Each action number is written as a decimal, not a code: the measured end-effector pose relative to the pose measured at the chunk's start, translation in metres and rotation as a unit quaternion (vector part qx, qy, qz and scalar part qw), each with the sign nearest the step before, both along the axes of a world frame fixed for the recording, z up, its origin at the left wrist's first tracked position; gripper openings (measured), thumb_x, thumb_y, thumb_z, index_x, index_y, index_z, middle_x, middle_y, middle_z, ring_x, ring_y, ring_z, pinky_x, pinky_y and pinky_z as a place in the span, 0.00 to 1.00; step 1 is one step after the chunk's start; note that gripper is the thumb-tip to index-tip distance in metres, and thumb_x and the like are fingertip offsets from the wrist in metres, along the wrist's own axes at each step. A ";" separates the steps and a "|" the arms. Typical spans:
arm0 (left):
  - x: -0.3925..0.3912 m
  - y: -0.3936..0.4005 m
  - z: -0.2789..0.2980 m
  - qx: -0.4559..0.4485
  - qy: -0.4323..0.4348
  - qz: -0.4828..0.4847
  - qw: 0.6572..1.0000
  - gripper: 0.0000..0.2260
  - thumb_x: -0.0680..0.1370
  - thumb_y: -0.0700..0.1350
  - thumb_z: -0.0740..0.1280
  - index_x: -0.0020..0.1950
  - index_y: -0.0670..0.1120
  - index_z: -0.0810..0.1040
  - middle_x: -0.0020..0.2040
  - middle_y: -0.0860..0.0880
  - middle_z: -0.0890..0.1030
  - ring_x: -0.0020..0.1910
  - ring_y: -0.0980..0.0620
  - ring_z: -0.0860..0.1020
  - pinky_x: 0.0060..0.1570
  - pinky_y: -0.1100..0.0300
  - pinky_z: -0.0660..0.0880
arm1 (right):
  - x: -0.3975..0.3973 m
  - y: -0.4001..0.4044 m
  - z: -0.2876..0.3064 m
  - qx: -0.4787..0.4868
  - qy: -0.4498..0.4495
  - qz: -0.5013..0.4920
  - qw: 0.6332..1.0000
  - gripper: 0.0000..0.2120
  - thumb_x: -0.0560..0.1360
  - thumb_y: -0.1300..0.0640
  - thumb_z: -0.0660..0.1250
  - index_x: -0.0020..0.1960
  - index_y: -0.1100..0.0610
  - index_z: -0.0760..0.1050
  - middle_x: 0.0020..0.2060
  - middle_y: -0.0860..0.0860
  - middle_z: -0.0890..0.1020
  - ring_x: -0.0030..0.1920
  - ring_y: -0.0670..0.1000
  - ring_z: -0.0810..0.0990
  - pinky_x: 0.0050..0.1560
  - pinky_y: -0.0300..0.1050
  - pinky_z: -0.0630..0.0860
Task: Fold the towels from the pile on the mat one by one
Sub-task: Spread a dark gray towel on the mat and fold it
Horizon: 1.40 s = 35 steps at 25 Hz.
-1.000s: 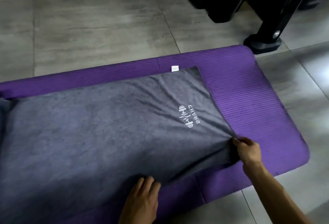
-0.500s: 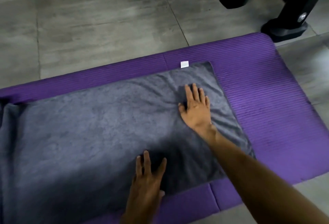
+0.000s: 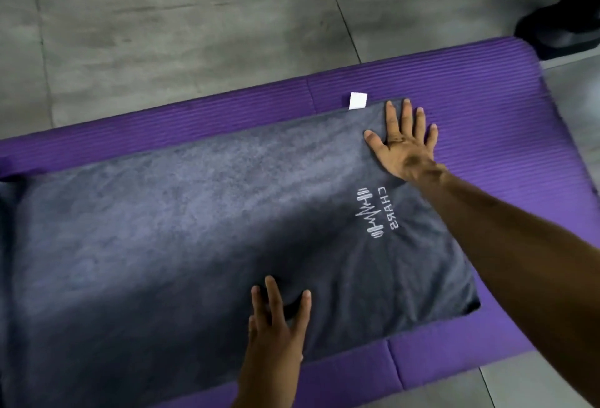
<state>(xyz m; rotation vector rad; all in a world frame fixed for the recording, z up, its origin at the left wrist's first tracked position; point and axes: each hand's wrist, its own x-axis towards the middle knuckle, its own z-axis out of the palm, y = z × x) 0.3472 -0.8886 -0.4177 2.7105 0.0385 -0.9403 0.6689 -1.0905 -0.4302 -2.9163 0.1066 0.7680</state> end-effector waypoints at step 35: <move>-0.180 0.405 0.022 -0.198 -0.353 0.878 0.255 0.07 0.74 0.40 0.66 0.37 0.49 0.73 0.34 0.48 0.76 0.33 0.51 0.73 0.33 0.60 0.71 | -0.218 0.502 0.030 0.301 -0.110 0.400 0.859 0.12 0.74 0.61 0.65 0.58 0.58 0.76 0.59 0.56 0.76 0.54 0.54 0.76 0.56 0.41 0.70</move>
